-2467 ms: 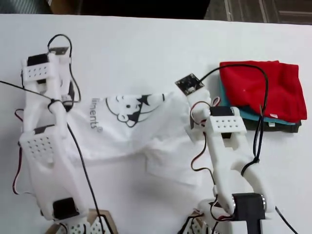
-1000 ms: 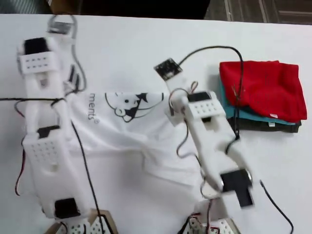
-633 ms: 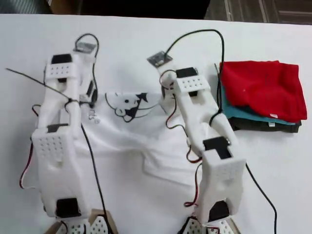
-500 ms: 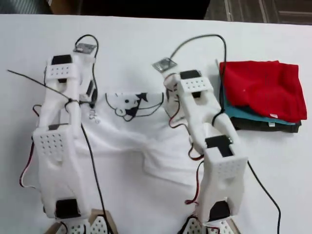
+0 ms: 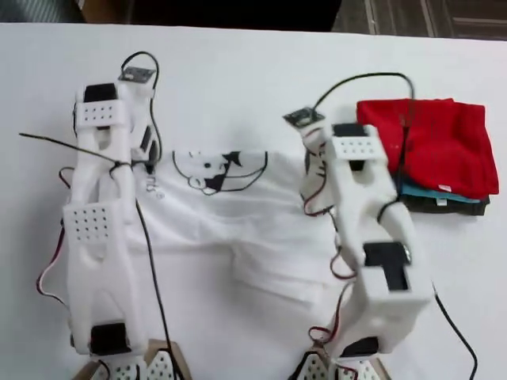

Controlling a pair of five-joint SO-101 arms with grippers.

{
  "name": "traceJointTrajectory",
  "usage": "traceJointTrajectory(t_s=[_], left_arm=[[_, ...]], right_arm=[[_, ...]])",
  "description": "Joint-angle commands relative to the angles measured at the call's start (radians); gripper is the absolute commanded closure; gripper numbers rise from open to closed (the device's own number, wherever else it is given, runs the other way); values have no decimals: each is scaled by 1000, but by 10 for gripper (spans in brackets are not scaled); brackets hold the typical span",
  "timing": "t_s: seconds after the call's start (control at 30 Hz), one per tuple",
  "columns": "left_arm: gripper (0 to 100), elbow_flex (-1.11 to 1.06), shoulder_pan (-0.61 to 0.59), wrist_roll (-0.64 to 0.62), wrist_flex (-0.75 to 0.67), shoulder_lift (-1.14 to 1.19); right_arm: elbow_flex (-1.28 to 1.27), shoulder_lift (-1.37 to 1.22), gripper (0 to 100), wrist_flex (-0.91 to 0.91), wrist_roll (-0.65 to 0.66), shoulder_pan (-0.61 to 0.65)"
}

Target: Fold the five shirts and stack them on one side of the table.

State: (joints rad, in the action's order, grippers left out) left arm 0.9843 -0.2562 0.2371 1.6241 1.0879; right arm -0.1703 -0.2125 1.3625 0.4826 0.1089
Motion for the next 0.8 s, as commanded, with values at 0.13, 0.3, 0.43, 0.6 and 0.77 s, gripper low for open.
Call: traceJointTrajectory(t_s=[0.13,0.3,0.43,0.6,0.77], left_arm=[[854,56,-21,-14,-2,23],[854,56,-21,-12,0,23],[854,56,-21,-14,0,25],[854,56,-21,-14,0,25],[854,56,-21,-14,0,25]], right_arm=[[35,216,956,-131,-3,-13],[52,53,896,-263,-54,7],[127,-111,834,-308,-58,-25],[196,-206,850,-283,-58,-122],[239,-142,848,-174,-51,-166]])
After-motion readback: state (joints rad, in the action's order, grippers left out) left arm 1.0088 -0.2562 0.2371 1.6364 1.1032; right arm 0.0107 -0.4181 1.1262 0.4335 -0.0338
